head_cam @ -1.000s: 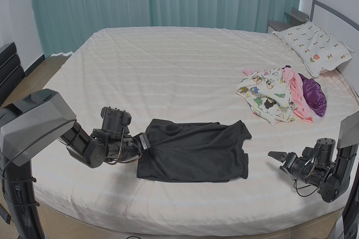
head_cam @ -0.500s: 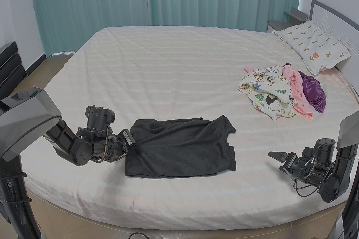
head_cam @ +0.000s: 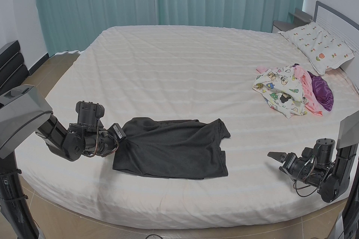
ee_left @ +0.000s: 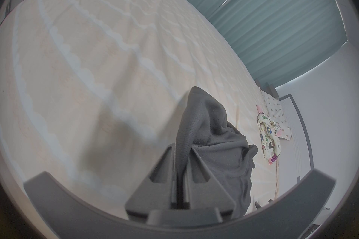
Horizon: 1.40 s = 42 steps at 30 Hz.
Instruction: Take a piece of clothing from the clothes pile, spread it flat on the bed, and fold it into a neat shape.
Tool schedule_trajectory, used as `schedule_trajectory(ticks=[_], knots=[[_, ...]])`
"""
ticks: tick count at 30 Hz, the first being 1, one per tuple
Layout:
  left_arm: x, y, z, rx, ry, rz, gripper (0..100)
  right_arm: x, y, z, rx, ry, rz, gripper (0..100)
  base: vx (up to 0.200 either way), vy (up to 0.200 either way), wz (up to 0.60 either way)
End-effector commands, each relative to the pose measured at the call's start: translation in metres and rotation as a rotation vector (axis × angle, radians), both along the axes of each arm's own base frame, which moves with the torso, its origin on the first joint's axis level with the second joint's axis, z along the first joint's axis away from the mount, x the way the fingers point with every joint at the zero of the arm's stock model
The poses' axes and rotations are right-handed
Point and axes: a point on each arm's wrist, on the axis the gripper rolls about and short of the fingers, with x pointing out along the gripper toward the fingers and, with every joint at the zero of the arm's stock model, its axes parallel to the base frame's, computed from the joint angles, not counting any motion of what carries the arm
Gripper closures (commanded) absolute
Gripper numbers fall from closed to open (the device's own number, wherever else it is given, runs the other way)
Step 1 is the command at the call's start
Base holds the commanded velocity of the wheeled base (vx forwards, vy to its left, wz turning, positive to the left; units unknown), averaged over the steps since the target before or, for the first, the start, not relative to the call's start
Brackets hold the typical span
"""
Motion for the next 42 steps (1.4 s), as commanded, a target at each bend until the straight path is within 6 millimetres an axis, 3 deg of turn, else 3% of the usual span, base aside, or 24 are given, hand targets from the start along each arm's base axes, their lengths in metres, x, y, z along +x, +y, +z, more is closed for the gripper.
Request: schedule_trajectory(ticks=[1,24,37,38,42], knots=[[0.001,0.003,0.001,-0.001,-0.003,0.008,100,0.001,0.000,0.001,0.001,-0.010,0.000,0,0.000,0.200,0.00],[0.002,0.025,-0.005,0.005,0.021,0.066,100,0.001,0.000,0.001,0.000,-0.012,-0.001,0,0.000,0.200,0.00],[0.000,0.025,-0.008,0.002,0.031,0.065,100,0.001,0.000,0.000,0.000,-0.010,-0.001,0,0.000,0.000,0.00],[0.000,0.025,-0.008,0.002,0.031,0.065,0,0.001,0.000,0.000,0.000,-0.010,-0.001,0,0.000,0.000,0.00],[-0.001,0.025,-0.006,0.002,0.030,0.065,0,0.002,0.001,0.001,0.003,-0.014,0.001,0,0.000,0.000,0.00]])
